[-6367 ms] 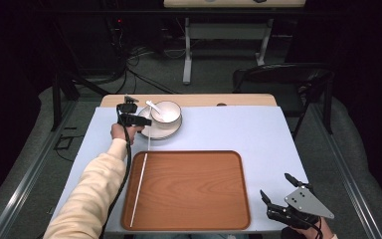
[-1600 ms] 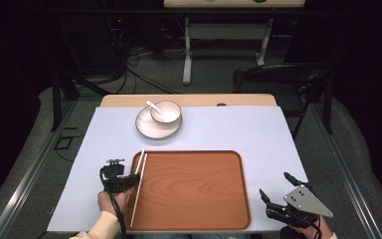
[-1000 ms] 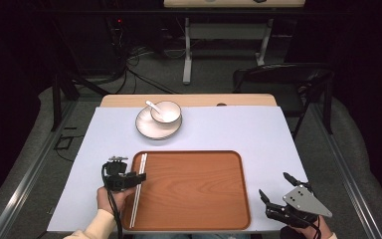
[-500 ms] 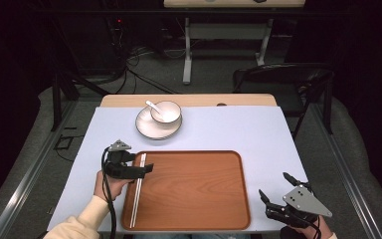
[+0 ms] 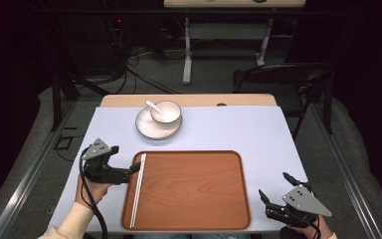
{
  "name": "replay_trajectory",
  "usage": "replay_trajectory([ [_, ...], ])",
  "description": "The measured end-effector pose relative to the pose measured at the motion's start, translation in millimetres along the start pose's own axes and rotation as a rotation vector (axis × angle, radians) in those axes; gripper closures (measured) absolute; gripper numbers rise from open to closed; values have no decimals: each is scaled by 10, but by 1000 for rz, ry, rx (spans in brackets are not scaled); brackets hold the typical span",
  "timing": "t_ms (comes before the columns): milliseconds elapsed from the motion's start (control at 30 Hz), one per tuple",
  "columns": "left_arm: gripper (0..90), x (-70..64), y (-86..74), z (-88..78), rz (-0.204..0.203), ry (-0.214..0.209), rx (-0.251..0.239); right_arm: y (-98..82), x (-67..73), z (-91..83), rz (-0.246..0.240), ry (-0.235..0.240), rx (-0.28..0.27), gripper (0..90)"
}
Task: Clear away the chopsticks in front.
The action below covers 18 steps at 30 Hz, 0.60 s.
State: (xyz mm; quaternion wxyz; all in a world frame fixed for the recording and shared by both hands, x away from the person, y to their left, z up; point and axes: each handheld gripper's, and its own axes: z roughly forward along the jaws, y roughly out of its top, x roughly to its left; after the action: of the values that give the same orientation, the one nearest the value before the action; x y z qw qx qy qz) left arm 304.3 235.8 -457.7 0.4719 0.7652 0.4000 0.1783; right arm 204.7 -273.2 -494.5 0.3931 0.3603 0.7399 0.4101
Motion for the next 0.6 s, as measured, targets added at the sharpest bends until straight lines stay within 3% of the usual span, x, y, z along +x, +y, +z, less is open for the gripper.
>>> replay_trajectory([
  [333,0,51,-163,-300,-9,41,-78,1,2,0,0,-3,1,143],
  [400,0,63,-243,-373,-17,46,-110,2,3,0,-1,-4,0,143],
  [567,0,64,-365,-443,-29,52,-133,2,4,-1,-1,-5,0,144],
  [600,0,60,-447,-474,-29,51,-142,1,4,-1,-2,-6,1,144],
])
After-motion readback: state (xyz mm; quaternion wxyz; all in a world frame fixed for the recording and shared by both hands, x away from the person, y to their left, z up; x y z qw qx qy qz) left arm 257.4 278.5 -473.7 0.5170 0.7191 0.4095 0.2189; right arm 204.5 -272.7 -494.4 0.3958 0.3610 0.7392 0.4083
